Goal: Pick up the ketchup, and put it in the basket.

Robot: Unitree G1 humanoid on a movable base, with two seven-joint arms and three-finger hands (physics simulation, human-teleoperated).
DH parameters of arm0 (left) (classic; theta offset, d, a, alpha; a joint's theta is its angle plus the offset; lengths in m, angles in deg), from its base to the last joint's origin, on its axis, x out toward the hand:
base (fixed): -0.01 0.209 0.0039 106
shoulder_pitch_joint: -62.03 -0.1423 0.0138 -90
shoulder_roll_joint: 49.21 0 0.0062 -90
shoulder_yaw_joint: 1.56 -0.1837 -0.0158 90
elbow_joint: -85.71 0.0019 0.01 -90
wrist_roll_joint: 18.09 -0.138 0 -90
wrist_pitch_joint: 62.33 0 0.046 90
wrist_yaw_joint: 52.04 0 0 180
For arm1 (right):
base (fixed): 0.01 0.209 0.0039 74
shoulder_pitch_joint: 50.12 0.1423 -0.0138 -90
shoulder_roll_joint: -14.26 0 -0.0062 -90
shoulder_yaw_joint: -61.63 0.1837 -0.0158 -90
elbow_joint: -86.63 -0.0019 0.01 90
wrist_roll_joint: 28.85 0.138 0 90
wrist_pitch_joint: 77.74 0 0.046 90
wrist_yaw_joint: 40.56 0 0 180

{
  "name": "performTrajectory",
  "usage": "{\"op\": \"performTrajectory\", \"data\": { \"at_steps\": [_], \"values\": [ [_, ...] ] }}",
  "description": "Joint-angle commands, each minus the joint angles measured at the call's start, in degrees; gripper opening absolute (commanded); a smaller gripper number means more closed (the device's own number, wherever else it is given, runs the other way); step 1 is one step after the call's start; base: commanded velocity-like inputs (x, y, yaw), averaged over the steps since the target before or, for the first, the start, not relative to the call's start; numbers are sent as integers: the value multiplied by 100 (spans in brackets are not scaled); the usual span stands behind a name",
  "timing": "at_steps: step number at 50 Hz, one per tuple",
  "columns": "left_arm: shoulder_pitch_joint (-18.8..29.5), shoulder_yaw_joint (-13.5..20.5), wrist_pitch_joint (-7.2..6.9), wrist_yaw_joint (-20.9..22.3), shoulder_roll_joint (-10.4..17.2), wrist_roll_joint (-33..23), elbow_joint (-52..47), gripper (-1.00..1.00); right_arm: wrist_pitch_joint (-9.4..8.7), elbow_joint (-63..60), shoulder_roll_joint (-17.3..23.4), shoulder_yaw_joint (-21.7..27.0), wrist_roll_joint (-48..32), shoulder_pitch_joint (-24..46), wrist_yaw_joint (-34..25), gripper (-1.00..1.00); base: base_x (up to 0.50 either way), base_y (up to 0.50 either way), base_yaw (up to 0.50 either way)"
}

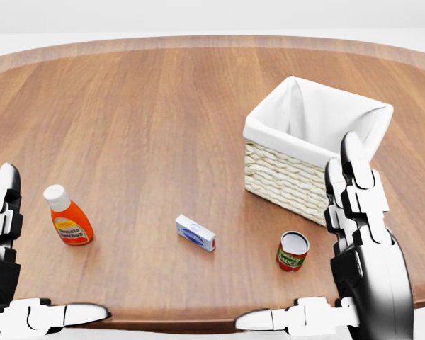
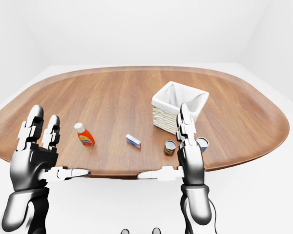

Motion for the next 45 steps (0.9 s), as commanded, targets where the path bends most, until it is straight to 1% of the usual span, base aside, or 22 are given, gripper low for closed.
{"op": "performTrajectory", "data": {
  "at_steps": [1, 6, 7, 22, 27, 31, 45],
  "values": [
    [15, 23, 0, 9, -2, 5, -1, 100, 0, 0, 11, -53, -25, -16, 7, 100, 50, 0, 0],
    [-4, -3, 0, 12, -3, -33, 0, 100, 0, -16, 24, -91, -28, -39, 12, 100, 50, 0, 0],
    [-64, 23, 0, 11, -67, 59, -10, 100, 0, -29, 13, -141, -53, -93, 58, 100, 0, 0, 0],
    [-87, 3, 0, -3, -43, 89, 7, 100, 0, -5, 40, -153, -38, -75, 118, 100, 0, 0, 0],
    [-54, 30, 0, 26, -11, 232, -86, 100, 0, -84, 31, -138, -3, -76, 142, 100, 0, 0, 0],
    [-45, 5, 0, 15, -15, 106, -24, 100, 0, -96, 36, -98, 68, -77, 107, 100, 5, 0, 0],
    [-18, 18, 0, 30, -18, 136, 9, 100, 0, -95, 49, -121, 32, -125, 82, 100, 50, 0, 0]
  ]
}}
